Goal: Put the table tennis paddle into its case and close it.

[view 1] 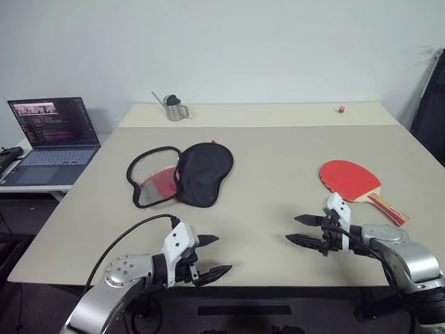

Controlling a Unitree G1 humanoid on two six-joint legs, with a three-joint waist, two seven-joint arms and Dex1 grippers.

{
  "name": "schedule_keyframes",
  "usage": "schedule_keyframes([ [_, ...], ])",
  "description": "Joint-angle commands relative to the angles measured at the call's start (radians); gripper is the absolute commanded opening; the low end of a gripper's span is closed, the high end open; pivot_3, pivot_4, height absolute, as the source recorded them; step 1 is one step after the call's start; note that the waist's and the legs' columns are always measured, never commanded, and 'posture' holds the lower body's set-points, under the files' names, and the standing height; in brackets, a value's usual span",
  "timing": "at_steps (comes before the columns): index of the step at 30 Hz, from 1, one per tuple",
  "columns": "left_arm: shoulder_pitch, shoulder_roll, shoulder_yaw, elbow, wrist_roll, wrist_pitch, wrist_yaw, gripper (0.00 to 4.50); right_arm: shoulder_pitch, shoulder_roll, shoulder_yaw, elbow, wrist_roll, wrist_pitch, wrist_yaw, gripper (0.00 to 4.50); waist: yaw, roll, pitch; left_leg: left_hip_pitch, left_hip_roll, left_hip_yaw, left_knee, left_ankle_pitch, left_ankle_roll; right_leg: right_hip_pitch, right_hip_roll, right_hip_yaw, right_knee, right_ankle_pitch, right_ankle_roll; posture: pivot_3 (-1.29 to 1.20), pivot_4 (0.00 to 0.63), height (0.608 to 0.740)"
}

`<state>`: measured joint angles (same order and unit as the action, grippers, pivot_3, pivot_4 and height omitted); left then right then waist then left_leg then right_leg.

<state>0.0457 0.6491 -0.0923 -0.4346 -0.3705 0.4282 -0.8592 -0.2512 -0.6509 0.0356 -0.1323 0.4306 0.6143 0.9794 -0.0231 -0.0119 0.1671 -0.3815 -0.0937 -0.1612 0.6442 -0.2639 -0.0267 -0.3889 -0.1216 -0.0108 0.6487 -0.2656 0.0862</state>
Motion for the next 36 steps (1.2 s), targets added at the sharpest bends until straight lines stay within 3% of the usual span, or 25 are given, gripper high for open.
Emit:
schedule_keyframes([
  [1, -0.018, -0.027, -0.016, 0.007, 0.016, -0.027, 0.018, 4.15, -0.015, -0.041, -0.003, -0.034, -0.007, 0.003, 0.011, 3.96, 0.003, 0.000, 0.000, 0.000, 0.000, 0.000, 0.000, 0.000, 0.000, 0.000, 0.000, 0.000, 0.000, 0.000, 0.000, 0.00, 0.150, 0.740],
  [10, -0.087, -0.081, -0.036, 0.037, 0.035, -0.039, 0.038, 4.15, -0.096, -0.042, -0.038, -0.018, 0.028, 0.040, -0.006, 3.96, 0.007, 0.000, 0.000, 0.000, 0.001, 0.000, 0.000, 0.000, 0.000, 0.000, 0.001, 0.000, 0.000, 0.000, 0.000, 0.00, 0.150, 0.740],
  [23, -0.174, -0.078, 0.070, 0.071, -0.043, -0.023, 0.024, 4.15, -0.196, -0.002, -0.052, -0.029, 0.098, 0.124, -0.043, 3.96, 0.008, 0.000, 0.000, 0.000, 0.000, 0.000, 0.000, 0.000, 0.000, 0.000, 0.001, 0.000, -0.001, 0.000, 0.000, 0.00, 0.150, 0.740],
  [30, -0.274, -0.006, 0.215, 0.170, -0.084, -0.021, 0.012, 4.15, -0.278, 0.107, -0.036, 0.008, 0.107, 0.150, -0.125, 3.96, 0.000, 0.000, 0.000, 0.000, 0.001, 0.000, 0.000, 0.000, 0.000, 0.000, 0.001, 0.000, 0.000, 0.000, 0.000, 0.00, 0.150, 0.740],
  [36, -0.290, 0.065, 0.228, 0.254, -0.039, -0.071, -0.025, 4.15, -0.308, 0.178, -0.008, 0.019, 0.091, 0.131, -0.166, 3.96, -0.004, 0.000, 0.000, 0.000, 0.000, -0.001, -0.001, 0.001, -0.003, -0.001, 0.001, 0.000, -0.001, 0.000, 0.000, 0.00, 0.150, 0.740],
])
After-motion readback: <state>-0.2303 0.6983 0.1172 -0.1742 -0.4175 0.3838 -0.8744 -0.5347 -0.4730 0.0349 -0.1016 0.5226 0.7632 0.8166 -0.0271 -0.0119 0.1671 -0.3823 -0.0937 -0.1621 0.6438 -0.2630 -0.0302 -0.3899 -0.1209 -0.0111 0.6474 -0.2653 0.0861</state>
